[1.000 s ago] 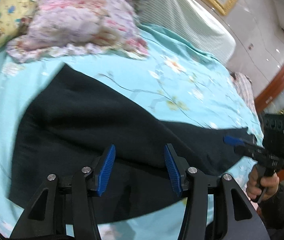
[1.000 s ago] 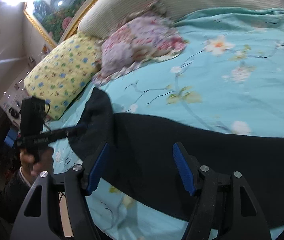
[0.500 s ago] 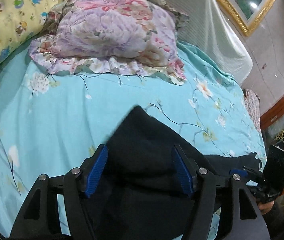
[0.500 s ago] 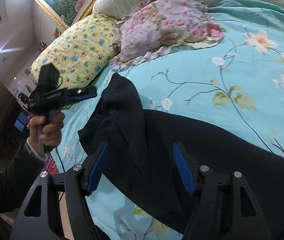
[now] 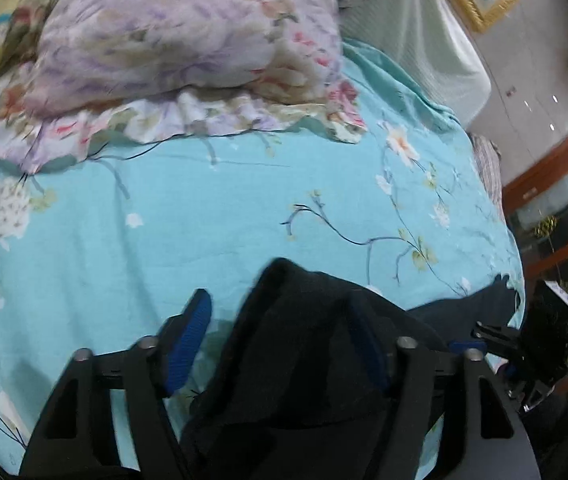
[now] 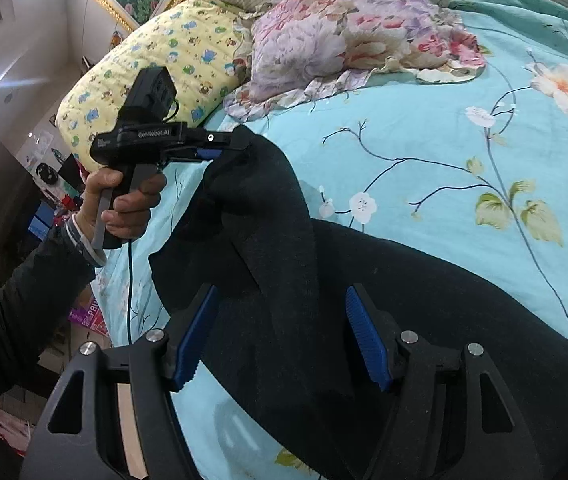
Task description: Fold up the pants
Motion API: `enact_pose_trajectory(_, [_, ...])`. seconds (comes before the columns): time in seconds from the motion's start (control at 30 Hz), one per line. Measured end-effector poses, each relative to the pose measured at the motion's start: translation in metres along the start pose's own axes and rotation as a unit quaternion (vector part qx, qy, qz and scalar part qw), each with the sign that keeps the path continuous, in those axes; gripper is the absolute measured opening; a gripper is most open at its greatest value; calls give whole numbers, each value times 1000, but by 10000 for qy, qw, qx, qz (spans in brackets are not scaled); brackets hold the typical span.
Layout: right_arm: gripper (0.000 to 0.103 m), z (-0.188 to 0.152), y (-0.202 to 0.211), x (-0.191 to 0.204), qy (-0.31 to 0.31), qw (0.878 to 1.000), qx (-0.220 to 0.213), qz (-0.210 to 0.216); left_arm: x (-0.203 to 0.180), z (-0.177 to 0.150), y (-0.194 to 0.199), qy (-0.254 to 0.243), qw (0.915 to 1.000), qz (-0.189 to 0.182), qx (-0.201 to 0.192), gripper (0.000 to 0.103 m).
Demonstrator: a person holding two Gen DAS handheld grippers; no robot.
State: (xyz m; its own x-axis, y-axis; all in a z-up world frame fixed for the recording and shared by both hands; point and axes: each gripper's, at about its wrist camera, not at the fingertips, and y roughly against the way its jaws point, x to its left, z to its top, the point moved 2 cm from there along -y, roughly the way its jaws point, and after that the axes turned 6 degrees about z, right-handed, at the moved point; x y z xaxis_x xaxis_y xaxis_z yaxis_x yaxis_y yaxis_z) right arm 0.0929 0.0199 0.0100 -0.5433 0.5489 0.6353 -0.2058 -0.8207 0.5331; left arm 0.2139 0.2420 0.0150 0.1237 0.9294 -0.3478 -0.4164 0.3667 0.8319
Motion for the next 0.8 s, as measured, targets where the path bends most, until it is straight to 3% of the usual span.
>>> enact_pose_trajectory(0.07, [52, 0, -4, 2, 24, 10000, 16, -25, -5, -2, 3, -83, 9999, 79, -70, 28])
enact_pose_trajectory(0.1, [36, 0, -6, 3, 51, 10000, 44, -34, -7, -4, 5, -118, 9998, 137, -122, 22])
enact_pose_trajectory(0.2, [14, 0, -8, 7, 143, 9998, 70, -99, -11, -10, 19, -170, 9990, 215, -356, 13])
enact_pose_trajectory(0.23, [11, 1, -7, 9, 191, 9997, 50, -118, -12, -12, 25, -180, 9986, 223, -439, 11])
enact_pose_trajectory(0.5, [7, -5, 9, 39, 757, 9971, -56, -113, -13, -55, 75, 72, 9935, 333, -1085, 7])
enact_pose_trajectory(0.8, [3, -36, 1, 59, 1060, 9941, 197, 151, -4, -115, 88, 639, 9886, 320, -1326, 5])
